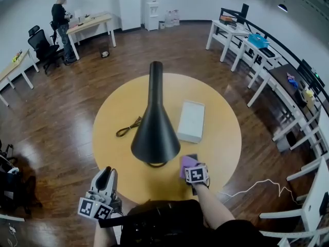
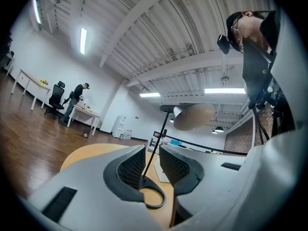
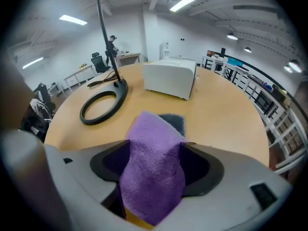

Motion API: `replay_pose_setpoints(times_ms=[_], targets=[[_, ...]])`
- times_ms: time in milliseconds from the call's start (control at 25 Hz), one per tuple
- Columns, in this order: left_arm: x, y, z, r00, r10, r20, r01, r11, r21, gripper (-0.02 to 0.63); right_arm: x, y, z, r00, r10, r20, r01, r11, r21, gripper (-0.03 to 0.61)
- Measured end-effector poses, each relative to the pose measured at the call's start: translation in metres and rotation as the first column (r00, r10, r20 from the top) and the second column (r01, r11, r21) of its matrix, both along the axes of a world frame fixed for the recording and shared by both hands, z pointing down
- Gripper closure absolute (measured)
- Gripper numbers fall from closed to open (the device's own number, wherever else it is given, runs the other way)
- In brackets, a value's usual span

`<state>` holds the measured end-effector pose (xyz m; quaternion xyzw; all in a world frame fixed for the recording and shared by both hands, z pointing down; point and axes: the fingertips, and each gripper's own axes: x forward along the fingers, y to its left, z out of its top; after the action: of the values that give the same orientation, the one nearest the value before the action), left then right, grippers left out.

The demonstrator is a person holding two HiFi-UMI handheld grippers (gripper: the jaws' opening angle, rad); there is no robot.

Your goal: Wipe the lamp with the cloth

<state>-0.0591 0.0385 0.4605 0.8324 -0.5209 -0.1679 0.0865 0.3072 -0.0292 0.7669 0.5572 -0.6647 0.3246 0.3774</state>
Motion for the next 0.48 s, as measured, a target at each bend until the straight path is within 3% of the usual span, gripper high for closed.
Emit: replay_pose_setpoints(times_ms=[80,160,360,480], targets=[[-0.002,-0.002,0.004,1.0,-0.014,-0.01,0.014,1.0,-0.028,0.529,0.002,0.002,0.0,0.999,-0.04,-0.01,0.04,0.999,-0.019,0.267],[-0.001,-0.002,0.007,1.0,-0.024,-0.017,0.023,0.999,-0.044,0.529,0.006,0.005,0.001,0.996,-0.091,-0.013,0.09,0.995,-0.031,0.45],[0.006,-0.006,0.001,0.999,-0.037,-0.02,0.037,0.999,-0.027,0.529,0.017,0.009,0.003,0.99,-0.136,0.038,0.136,0.991,0.004,0.479],[0.015,-0.004,-0.001,1.0,-0.004,-0.024,0.003,0.999,-0.037,0.529,0.014,-0.003,-0.038,0.977,-0.178,0.117,0.161,0.976,0.145,0.48]])
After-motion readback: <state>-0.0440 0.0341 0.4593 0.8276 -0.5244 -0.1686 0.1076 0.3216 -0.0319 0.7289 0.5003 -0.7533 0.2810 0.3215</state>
